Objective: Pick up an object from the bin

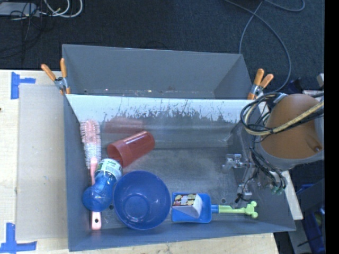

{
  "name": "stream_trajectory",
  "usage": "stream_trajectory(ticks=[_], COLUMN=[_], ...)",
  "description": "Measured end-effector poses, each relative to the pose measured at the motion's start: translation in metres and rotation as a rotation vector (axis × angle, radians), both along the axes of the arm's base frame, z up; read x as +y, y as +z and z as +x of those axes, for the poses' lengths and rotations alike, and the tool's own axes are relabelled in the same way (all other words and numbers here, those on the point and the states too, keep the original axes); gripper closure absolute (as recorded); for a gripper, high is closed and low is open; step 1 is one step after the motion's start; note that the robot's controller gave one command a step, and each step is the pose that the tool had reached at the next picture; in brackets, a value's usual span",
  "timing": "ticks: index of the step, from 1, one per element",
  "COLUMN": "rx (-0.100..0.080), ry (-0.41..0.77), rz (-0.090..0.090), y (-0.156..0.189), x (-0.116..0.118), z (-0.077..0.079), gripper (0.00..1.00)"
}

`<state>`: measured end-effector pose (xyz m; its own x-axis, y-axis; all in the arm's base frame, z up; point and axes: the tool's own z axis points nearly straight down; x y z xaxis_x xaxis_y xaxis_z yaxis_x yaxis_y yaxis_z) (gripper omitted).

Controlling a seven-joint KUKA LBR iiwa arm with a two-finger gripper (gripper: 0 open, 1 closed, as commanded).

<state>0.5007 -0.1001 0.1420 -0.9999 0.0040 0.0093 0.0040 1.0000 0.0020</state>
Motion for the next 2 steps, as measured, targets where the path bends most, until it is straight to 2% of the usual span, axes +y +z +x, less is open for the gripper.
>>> stream_trajectory(ticks=[1, 2], rx=[-0.007, -0.006], ry=[0.005, 0.125], rz=[-0.001, -0.001], y=[0.004, -0.057], x=[0.000, 0.053], z=[0.002, -0.011], gripper=[0.00, 0.00])
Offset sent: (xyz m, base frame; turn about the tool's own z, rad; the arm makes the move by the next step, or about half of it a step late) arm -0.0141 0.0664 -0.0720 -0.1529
